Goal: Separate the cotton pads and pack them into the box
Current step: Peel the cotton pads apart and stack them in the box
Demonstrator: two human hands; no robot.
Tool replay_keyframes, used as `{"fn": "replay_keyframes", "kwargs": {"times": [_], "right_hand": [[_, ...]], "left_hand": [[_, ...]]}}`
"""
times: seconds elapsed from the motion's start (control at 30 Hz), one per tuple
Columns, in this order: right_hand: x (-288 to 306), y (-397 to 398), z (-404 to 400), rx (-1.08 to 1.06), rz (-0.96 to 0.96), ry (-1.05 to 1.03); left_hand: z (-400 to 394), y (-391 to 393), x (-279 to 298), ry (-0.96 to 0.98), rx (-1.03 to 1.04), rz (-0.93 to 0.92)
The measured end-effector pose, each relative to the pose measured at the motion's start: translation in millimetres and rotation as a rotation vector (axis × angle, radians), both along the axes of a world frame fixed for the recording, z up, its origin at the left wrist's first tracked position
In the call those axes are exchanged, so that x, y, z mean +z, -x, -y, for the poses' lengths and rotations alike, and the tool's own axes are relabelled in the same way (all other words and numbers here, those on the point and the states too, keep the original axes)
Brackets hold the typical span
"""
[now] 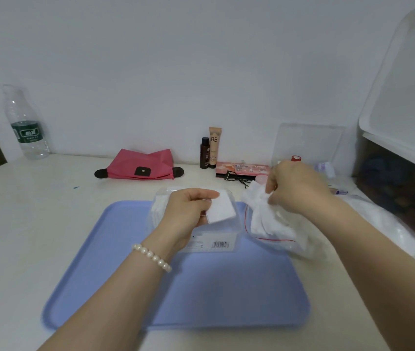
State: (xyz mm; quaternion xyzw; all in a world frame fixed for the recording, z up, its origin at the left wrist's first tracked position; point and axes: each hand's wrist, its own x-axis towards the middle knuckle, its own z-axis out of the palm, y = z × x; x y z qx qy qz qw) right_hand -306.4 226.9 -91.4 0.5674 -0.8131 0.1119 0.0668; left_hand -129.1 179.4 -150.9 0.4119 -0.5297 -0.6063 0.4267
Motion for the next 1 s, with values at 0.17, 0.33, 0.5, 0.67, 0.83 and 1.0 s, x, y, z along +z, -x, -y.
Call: {"fn": "replay_keyframes", "kwargs": {"times": [0.17, 0.33, 0.5, 0.67, 0.83, 1.0], "right_hand": [[-7, -4, -1, 0.070, -0.020, -0.046], [-17, 4, -2, 0.190, 0.134, 0.186], [-29, 9, -7, 0.251, 0.451, 0.351], [-22, 15, -9, 0.168, 0.781, 0.523], [-15, 8, -6, 0.106, 0.601, 0.503], [-12, 0, -3, 0.052, 0.528, 0.573]], "left_hand": [[-2, 4, 1, 0.011, -0.009, 0.025], [-2, 0, 2, 0.010, -0.004, 0.029], [0, 1, 0, 0.014, 0.042, 0.041], [1, 3, -1, 0.041, 0.067, 0.086], [3, 5, 0, 0.095, 0.052, 0.153], [5, 2, -2, 0.113, 0.055, 0.157]]}}
